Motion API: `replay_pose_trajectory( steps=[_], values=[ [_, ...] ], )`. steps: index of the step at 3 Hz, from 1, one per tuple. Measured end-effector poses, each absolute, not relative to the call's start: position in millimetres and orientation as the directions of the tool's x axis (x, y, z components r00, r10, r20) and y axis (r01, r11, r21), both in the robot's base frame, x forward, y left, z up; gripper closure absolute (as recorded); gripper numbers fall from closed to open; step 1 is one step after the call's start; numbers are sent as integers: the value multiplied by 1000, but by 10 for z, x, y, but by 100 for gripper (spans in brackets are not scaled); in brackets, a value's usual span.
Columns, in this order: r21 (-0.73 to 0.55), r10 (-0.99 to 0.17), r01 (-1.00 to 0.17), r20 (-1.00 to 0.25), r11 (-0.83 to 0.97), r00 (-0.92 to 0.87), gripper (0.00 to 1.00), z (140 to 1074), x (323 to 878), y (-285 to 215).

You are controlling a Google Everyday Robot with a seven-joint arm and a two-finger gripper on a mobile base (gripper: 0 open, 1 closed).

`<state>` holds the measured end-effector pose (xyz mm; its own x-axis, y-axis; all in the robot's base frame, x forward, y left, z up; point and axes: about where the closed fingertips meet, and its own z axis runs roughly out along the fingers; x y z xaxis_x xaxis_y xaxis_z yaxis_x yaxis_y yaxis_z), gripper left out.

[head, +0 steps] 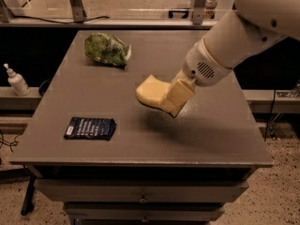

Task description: Move sponge near rxbar blueberry

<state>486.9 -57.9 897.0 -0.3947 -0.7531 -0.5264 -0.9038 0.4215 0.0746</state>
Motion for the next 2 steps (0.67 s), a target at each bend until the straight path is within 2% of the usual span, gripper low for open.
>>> replay_pose_trajectory(
  steps=[2],
  values=[
    [30, -802, -958, -540, 287, -257, 100, 8840, 4658, 52]
  ],
)
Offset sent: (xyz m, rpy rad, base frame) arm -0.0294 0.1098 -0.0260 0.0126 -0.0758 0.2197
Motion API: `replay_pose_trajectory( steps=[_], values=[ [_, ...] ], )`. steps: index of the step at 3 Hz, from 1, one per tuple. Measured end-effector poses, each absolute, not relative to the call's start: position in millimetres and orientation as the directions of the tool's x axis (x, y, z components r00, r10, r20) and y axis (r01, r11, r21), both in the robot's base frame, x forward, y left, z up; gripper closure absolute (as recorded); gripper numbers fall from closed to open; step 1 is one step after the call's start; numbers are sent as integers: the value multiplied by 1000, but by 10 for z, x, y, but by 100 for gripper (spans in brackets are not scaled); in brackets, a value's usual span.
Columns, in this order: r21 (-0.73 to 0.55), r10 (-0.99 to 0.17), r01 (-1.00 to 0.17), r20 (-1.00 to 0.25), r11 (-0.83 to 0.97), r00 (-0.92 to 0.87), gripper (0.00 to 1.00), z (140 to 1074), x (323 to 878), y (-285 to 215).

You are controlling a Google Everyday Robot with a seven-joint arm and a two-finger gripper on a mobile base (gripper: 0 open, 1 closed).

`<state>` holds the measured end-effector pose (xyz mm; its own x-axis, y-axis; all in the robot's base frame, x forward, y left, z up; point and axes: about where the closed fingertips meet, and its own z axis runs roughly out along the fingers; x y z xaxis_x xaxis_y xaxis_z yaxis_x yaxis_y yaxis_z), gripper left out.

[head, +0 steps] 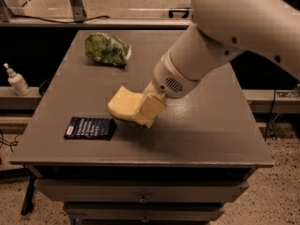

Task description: Move sponge near rxbar blueberry

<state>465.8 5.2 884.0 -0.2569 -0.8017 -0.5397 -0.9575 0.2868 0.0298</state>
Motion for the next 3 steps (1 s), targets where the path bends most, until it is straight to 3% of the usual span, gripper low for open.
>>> replay_pose_trajectory(
  steps=[3],
  values=[
    [-37, -813, -969, -552, 245, -185, 100, 8653, 4923, 818]
  ],
)
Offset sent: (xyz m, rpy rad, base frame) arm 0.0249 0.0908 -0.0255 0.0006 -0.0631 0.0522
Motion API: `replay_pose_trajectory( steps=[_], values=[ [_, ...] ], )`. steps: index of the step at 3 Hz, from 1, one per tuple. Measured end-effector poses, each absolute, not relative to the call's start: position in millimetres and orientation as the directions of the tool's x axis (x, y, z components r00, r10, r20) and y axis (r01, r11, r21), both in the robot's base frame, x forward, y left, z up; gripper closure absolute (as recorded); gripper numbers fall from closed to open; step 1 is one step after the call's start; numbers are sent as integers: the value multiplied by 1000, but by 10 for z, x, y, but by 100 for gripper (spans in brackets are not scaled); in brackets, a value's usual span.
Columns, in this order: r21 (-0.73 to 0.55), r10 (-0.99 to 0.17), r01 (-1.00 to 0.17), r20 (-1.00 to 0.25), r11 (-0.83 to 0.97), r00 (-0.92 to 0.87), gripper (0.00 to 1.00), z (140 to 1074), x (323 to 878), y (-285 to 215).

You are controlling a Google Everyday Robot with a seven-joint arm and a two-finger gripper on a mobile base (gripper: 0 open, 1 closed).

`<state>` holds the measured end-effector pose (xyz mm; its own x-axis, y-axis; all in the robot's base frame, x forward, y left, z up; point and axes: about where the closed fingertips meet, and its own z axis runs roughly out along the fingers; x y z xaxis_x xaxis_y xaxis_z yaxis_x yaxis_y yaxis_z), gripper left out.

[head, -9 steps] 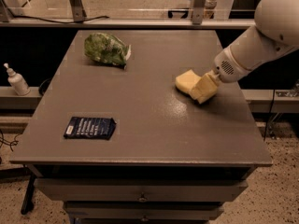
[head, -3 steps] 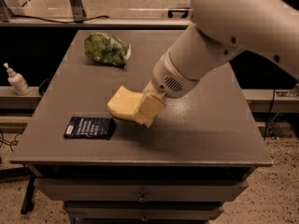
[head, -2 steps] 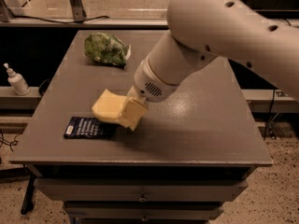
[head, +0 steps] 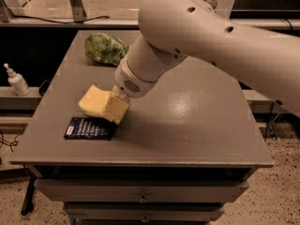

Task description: Move sponge near rxbar blueberry

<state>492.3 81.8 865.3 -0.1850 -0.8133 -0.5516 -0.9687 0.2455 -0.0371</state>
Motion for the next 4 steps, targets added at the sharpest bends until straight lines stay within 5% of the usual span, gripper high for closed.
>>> replay_pose_trajectory(
  steps=[1, 4],
  values=[
    [-60, -816, -966, -551, 250, -176, 100, 8618, 5132, 869],
    [-54, -836, -976, -528, 212, -153, 36, 8422, 5313, 721]
  ],
)
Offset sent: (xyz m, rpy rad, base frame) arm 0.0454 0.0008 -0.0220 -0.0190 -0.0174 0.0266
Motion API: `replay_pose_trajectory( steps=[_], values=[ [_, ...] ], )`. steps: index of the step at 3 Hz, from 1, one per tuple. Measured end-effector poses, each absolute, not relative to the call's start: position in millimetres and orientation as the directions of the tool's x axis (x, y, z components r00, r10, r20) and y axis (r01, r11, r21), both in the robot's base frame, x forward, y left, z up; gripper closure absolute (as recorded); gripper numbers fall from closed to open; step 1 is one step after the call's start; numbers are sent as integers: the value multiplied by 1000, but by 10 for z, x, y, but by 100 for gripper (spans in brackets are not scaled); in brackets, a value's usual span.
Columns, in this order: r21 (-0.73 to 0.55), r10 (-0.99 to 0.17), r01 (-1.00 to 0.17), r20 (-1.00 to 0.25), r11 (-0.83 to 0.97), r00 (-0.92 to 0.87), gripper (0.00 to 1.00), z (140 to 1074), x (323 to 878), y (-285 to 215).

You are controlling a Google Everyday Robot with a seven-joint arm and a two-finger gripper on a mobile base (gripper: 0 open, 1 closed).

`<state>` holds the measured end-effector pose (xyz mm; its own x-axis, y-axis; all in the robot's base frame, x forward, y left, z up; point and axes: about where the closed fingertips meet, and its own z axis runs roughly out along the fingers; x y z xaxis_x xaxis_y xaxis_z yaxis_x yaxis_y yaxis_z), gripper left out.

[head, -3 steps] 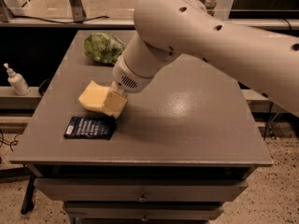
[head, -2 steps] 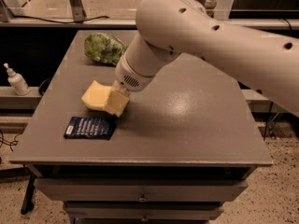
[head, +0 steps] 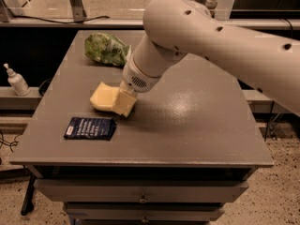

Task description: Move sponge near rxbar blueberry

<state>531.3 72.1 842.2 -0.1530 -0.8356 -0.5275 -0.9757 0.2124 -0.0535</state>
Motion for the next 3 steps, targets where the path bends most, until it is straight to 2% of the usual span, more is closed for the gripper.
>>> replay_pose_trajectory(
  steps=[1, 2, 3],
  values=[
    [-52, -847, -979, -511, 200, -146, 14, 8399, 5328, 622],
    [-33, -858, -983, -494, 181, -141, 0, 8349, 5276, 557],
    [-8, -864, -986, -483, 166, -141, 0, 8297, 5173, 493]
  ],
)
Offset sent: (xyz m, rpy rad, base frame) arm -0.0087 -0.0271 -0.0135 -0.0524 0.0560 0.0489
